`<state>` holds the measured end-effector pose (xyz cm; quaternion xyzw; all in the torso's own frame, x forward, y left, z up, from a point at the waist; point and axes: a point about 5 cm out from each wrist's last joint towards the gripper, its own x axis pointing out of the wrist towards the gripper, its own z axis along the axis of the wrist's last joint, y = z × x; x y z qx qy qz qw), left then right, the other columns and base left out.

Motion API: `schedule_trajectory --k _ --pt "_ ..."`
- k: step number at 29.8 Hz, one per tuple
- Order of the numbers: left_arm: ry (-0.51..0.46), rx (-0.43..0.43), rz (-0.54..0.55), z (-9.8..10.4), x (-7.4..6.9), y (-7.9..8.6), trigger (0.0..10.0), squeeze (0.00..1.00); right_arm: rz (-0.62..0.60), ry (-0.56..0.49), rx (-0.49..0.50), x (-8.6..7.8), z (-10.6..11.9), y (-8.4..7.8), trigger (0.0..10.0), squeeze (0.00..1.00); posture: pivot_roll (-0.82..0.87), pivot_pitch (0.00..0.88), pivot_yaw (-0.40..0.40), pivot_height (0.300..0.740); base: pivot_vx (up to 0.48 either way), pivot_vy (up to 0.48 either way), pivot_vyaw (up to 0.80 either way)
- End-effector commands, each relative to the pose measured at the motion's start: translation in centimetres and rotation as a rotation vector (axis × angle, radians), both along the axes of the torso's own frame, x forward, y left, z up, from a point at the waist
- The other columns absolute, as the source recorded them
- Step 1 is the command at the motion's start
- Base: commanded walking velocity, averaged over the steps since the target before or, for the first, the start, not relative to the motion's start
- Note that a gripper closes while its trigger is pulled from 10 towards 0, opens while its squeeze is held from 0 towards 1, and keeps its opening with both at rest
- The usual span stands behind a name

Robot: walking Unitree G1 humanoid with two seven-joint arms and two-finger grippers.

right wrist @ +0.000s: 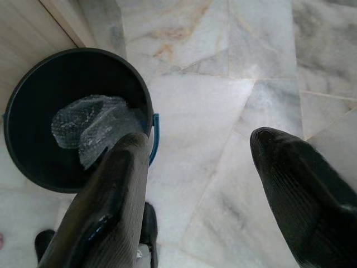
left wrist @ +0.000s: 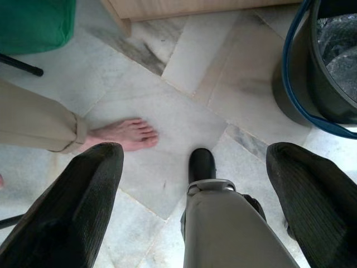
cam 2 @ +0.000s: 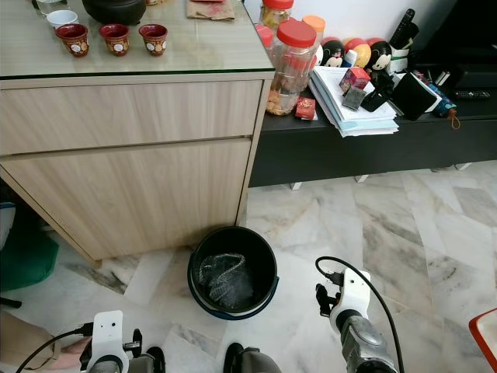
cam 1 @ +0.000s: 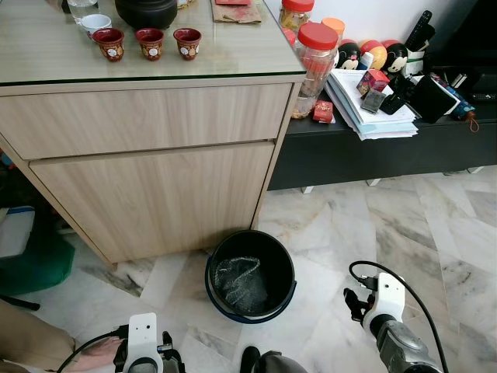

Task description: Picking trash to rubbish bin

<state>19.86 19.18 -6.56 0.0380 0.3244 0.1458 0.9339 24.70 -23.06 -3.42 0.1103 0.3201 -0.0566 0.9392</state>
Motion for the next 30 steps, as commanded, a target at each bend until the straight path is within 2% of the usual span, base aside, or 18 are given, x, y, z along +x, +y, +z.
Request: schedule_trajectory --k 1,6,11,19,30 --pt "0.048 0.010 -0.004 -0.7 -1.1 -0.3 10.0 0.00 -0.017 0.033 0.027 -0.9 -0.6 -0.3 10.0 0.00 0.03 0.187 -0.175 0.740 0.000 0.000 0.00" --pt "0.045 0.043 0.014 -0.7 -1.5 0.2 10.0 0.00 -0.006 0.021 0.016 -0.5 -0.5 0.3 10.0 0.00 0.04 0.180 -0.167 0.740 0.000 0.000 0.00" --pt "0.051 0.045 0.029 -0.8 -1.8 0.5 10.0 0.00 0.014 0.058 -0.011 -1.1 -1.1 0.8 10.0 0.00 0.05 0.177 -0.163 0.740 0.000 0.000 0.00" --pt "0.037 0.042 0.029 -0.6 -1.4 0.5 10.0 0.00 0.000 0.076 0.000 -1.5 -1.4 0.9 10.0 0.00 0.05 0.193 -0.161 0.740 0.000 0.000 0.00" --pt "0.036 0.030 0.018 -0.6 -1.2 0.1 10.0 0.00 -0.016 0.088 -0.003 -2.0 -1.7 0.7 10.0 0.00 0.05 0.199 -0.156 0.740 -0.350 0.000 0.00"
